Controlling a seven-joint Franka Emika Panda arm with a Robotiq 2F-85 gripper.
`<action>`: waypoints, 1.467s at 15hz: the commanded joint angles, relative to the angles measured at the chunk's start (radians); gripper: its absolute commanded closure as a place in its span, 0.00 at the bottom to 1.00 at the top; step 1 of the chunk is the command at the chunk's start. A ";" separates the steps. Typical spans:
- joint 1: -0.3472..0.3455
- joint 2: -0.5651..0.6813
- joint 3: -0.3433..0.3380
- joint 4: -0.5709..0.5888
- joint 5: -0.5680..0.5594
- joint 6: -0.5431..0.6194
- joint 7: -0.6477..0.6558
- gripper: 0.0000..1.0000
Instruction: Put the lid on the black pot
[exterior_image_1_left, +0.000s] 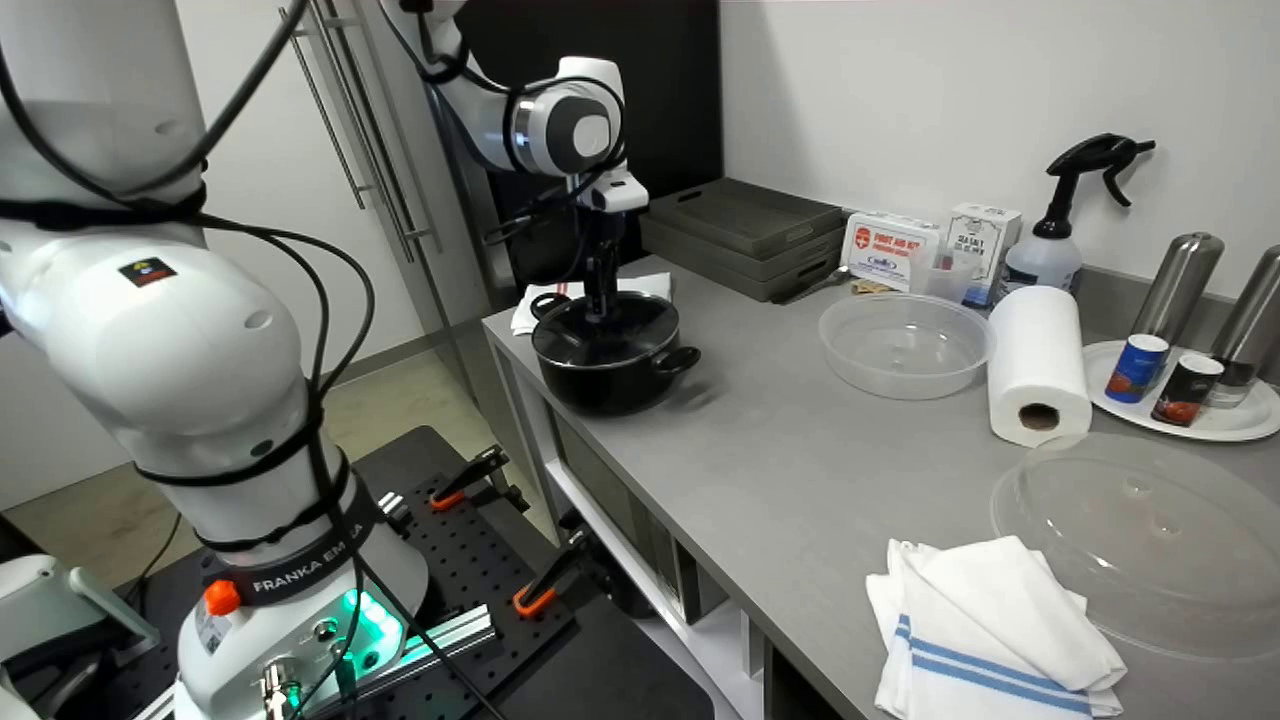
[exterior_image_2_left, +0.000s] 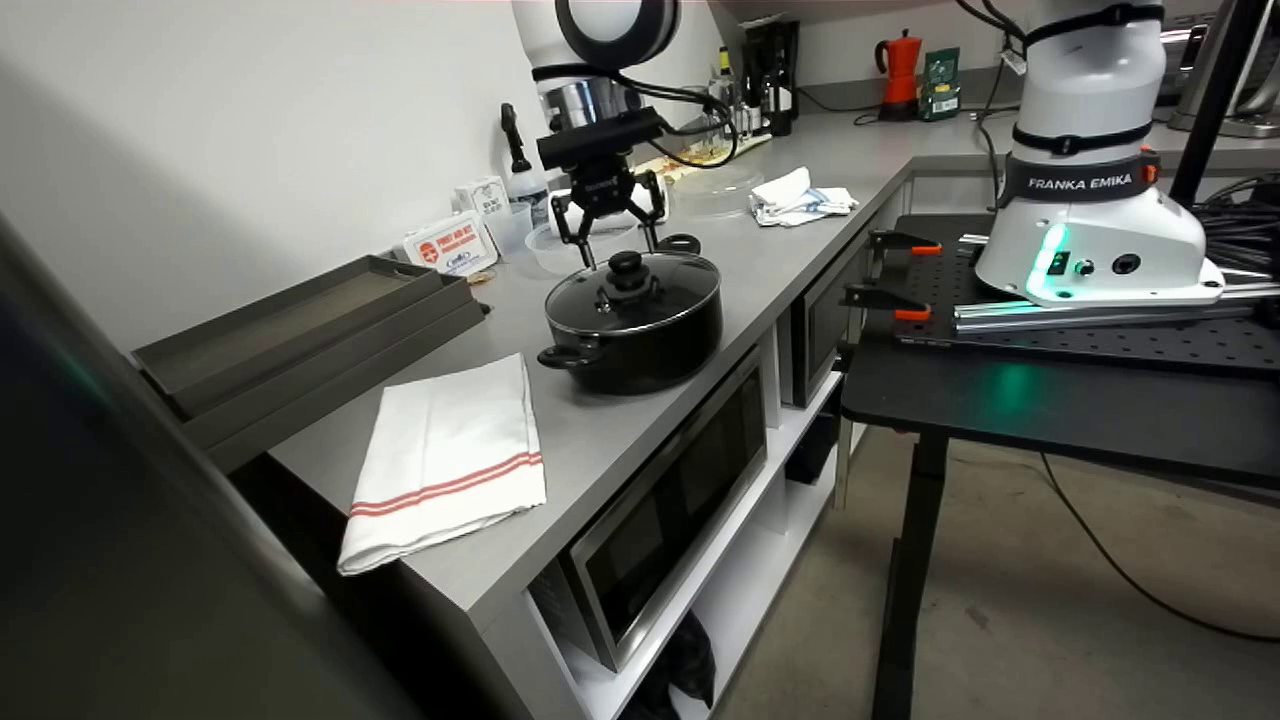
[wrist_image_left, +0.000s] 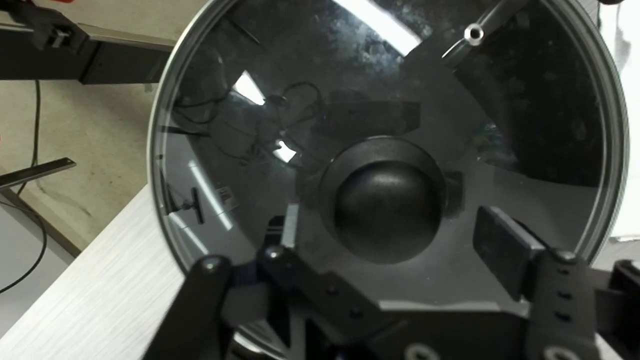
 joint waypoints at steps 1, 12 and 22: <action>0.008 -0.002 -0.006 0.012 0.019 -0.005 -0.019 0.00; -0.002 -0.068 -0.019 -0.011 0.015 0.003 -0.005 0.00; -0.006 -0.074 -0.029 0.001 0.000 -0.004 0.004 0.00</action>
